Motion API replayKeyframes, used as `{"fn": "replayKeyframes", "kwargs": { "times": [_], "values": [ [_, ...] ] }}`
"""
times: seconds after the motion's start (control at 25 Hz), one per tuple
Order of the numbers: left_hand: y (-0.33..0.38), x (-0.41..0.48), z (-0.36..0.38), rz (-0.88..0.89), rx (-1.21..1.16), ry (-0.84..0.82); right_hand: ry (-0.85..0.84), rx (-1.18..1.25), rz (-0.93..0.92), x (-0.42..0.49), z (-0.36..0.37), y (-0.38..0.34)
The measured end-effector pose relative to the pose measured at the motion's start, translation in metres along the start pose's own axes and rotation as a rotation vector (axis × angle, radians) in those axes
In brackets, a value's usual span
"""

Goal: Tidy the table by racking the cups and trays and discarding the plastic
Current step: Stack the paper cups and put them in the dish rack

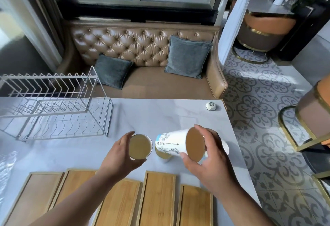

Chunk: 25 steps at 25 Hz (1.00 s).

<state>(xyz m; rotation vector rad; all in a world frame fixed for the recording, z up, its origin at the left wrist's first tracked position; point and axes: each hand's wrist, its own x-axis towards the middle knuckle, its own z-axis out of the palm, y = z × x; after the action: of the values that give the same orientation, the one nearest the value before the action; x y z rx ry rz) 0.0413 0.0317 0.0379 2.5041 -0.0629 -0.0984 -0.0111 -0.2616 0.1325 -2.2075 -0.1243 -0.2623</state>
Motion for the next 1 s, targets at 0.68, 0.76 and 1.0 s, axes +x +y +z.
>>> {"fn": "replayKeyframes", "kwargs": {
  "times": [0.68, 0.76, 1.0],
  "values": [
    [0.039, 0.004, -0.049, 0.22, -0.229, 0.077, -0.292, -0.074, -0.139, 0.049, 0.099, -0.039],
    [0.036, 0.008, -0.052, 0.239, -0.202, 0.093, -0.281, -0.083, -0.13, 0.053, 0.107, -0.037],
    [0.016, 0.019, -0.053, 0.152, -0.184, 0.095, -0.326, -0.022, -0.099, 0.067, 0.12, -0.002]
  ]
}}
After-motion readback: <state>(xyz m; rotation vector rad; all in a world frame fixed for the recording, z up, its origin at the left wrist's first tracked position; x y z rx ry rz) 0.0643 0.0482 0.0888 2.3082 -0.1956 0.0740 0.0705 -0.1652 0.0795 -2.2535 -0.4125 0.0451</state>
